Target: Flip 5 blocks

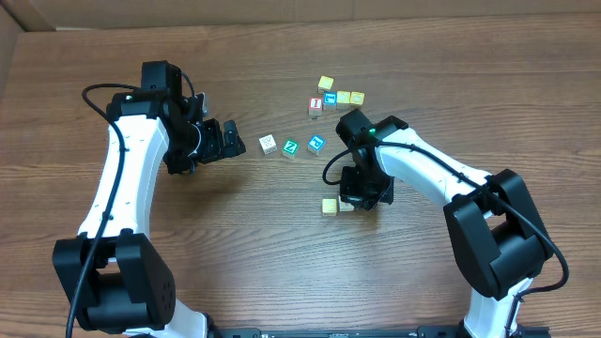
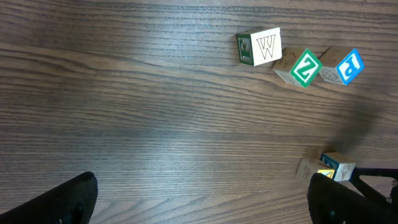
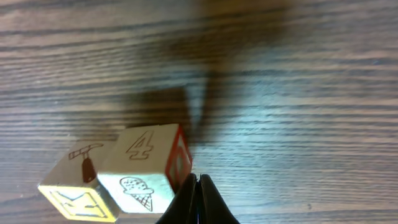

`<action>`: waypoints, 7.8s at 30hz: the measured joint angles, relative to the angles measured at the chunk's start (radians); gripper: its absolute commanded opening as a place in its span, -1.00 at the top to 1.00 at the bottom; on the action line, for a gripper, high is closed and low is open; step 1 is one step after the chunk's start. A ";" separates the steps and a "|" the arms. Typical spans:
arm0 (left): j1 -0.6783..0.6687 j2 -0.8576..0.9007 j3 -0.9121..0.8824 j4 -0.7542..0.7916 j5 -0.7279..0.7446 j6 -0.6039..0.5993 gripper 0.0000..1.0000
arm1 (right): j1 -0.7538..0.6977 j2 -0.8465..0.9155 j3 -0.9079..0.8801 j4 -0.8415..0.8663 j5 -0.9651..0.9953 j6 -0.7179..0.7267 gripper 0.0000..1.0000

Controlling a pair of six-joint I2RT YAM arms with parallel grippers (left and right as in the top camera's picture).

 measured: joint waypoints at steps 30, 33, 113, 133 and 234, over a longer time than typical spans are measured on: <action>0.000 0.000 0.000 0.000 0.000 0.000 -1.00 | -0.027 0.000 0.000 0.175 0.033 0.000 0.92; 0.000 0.000 0.000 0.000 0.000 0.000 -1.00 | -0.011 0.000 0.000 0.152 0.027 0.000 0.92; 0.000 0.000 0.000 0.000 0.000 0.000 -1.00 | -0.022 0.000 0.029 0.006 -0.045 -0.052 0.92; 0.000 0.000 0.000 0.000 0.000 0.000 -0.99 | -0.006 0.000 0.029 -0.022 -0.053 -0.029 0.92; -0.006 0.000 0.000 0.000 -0.003 0.000 -1.00 | 0.052 0.270 0.439 0.207 0.151 -0.576 0.21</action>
